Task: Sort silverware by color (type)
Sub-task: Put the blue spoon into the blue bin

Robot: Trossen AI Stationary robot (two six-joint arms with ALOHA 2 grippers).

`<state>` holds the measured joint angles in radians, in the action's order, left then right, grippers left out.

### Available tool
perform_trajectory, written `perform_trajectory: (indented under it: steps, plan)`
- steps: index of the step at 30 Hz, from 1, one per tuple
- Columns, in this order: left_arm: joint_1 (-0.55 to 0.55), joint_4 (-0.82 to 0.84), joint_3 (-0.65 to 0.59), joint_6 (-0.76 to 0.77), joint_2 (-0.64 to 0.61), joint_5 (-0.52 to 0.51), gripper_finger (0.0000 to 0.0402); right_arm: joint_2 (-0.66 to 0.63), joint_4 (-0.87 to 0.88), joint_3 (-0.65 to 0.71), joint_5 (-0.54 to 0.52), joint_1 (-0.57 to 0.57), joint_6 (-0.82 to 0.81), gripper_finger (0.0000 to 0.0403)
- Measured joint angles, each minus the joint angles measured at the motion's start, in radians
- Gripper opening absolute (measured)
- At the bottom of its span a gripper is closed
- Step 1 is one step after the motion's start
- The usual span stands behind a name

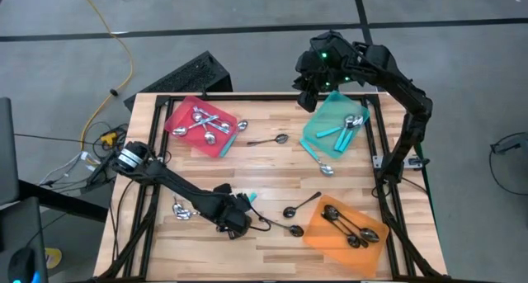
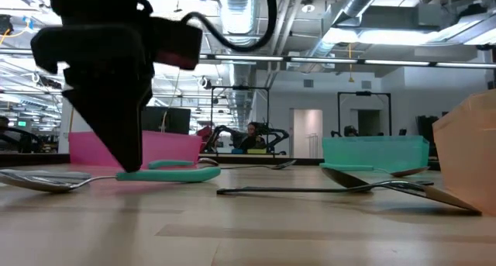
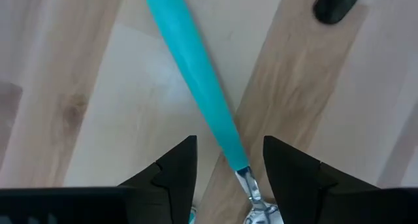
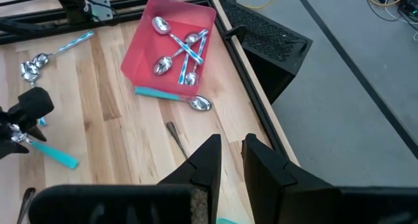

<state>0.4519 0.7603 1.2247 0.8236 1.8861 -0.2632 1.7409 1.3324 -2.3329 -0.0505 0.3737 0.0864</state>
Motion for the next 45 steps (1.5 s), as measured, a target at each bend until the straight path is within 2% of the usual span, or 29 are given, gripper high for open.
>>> perform_trajectory:
  steps: [7,12,17,21,28,29,38,45]
  plan:
    - [-0.014,-0.017,-0.004,0.02,0.0,0.034,0.018,0.0,0.0,0.0,0.001,-0.002,-0.011,0.0086]
    - [-0.04,-0.169,-0.096,0.036,-0.007,0.109,0.0201,0.0,0.001,0.0,0.001,-0.014,-0.01,0.0086]
    - [-0.057,-0.212,-0.14,0.057,-0.01,0.135,0.0204,0.0,0.001,0.0,0.001,-0.028,-0.009,0.0086]
    - [-0.058,-0.199,-0.141,0.043,-0.008,0.136,0.0168,0.0,0.002,0.0,0.001,-0.033,-0.007,0.0086]
    - [-0.061,-0.158,-0.141,0.032,-0.007,0.106,0.003,0.0,0.002,0.0,0.001,-0.033,-0.008,0.0086]
    - [-0.061,-0.158,-0.141,0.032,-0.007,0.106,0.0022,0.0,0.002,0.0,0.001,-0.033,-0.008,0.0086]
    - [-0.061,-0.202,-0.15,0.036,-0.046,0.071,0.0021,0.0,-0.001,0.0,0.001,-0.033,-0.008,0.0086]
    - [-0.083,-0.24,-0.151,0.036,-0.202,-0.168,0.0021,0.0,0.0,-0.001,0.001,-0.035,-0.025,0.0086]
